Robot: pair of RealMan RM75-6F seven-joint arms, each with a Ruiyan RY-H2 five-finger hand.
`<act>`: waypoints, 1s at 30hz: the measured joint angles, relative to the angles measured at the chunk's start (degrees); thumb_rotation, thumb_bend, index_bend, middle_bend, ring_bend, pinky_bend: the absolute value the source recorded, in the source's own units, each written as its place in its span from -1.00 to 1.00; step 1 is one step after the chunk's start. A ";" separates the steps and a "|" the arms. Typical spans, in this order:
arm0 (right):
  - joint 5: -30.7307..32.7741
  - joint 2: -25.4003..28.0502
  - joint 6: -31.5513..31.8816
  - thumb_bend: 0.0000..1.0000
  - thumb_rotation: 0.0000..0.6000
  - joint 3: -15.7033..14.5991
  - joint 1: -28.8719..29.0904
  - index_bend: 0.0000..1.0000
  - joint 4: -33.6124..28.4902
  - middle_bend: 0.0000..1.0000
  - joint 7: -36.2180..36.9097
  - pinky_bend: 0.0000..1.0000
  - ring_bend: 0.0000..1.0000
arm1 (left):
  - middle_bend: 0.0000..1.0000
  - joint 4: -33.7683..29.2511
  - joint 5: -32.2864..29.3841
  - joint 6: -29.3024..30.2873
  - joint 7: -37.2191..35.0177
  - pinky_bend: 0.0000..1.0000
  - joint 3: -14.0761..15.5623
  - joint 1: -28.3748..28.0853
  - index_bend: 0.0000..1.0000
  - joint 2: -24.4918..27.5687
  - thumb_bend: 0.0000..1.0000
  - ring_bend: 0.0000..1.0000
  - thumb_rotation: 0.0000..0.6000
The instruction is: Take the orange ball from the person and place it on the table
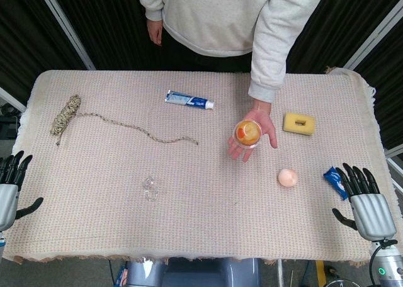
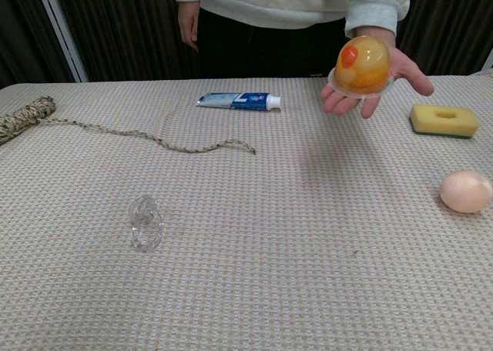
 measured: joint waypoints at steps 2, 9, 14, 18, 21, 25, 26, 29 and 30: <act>0.22 0.00 -0.05 -0.74 1.00 0.04 -0.02 -0.92 -0.12 -1.00 0.06 -1.00 -1.00 | -1.00 0.12 0.14 0.05 0.11 -1.00 0.04 -0.02 -1.00 -0.03 -0.59 -1.00 1.00; 0.83 -0.01 -0.16 -0.74 1.00 0.20 -0.10 -0.92 -0.65 -1.00 0.31 -1.00 -1.00 | -1.00 0.09 0.07 -0.12 0.34 -1.00 0.08 -0.06 -1.00 0.05 -0.59 -1.00 1.00; 1.38 -0.19 -0.09 -0.74 1.00 0.50 -0.14 -0.92 -1.10 -1.00 0.92 -1.00 -1.00 | -1.00 -0.03 -0.22 -0.47 0.00 -1.00 0.10 -0.10 -1.00 0.19 -0.59 -1.00 1.00; 2.60 0.03 -0.19 -0.74 1.00 1.11 -0.16 -0.91 -2.33 -1.00 1.35 -1.00 -1.00 | -1.00 -0.07 -0.19 -0.56 -0.38 -1.00 0.21 -0.07 -1.00 0.39 -0.59 -1.00 1.00; 3.45 0.71 -0.34 -0.74 1.00 1.74 -0.03 -0.91 -3.90 -1.00 1.48 -0.94 -1.00 | -1.00 -0.13 -0.20 -0.68 -0.94 -1.00 0.24 -0.07 -1.00 0.53 -0.59 -1.00 1.00; 4.71 2.22 -1.27 -0.74 1.00 3.10 0.91 -0.91 -7.88 -1.00 1.04 -0.88 -1.00 | -1.00 -0.13 0.05 -1.07 -0.89 -1.00 0.36 -0.30 -1.00 0.67 -0.59 -1.00 1.00; 5.07 2.66 -1.69 -0.74 1.00 3.55 1.33 -0.90 -9.02 -1.00 0.63 -0.87 -1.00 | -1.00 -0.08 0.14 -1.10 -0.77 -1.00 0.38 -0.36 -1.00 0.67 -0.59 -1.00 1.00; 6.92 4.32 -3.82 -0.76 1.00 5.44 3.28 -0.87 -13.63 -1.00 -1.49 -0.78 -1.00 | -1.00 0.05 0.22 -1.21 -0.80 -1.00 0.38 -0.47 -1.00 0.61 -0.59 -1.00 1.00; 7.71 4.81 -4.65 -0.76 1.00 6.16 4.06 -0.84 -15.28 -1.00 -2.27 -0.76 -1.00 | -1.00 0.03 0.17 -1.26 -0.93 -1.00 0.37 -0.49 -1.00 0.61 -0.59 -1.00 1.00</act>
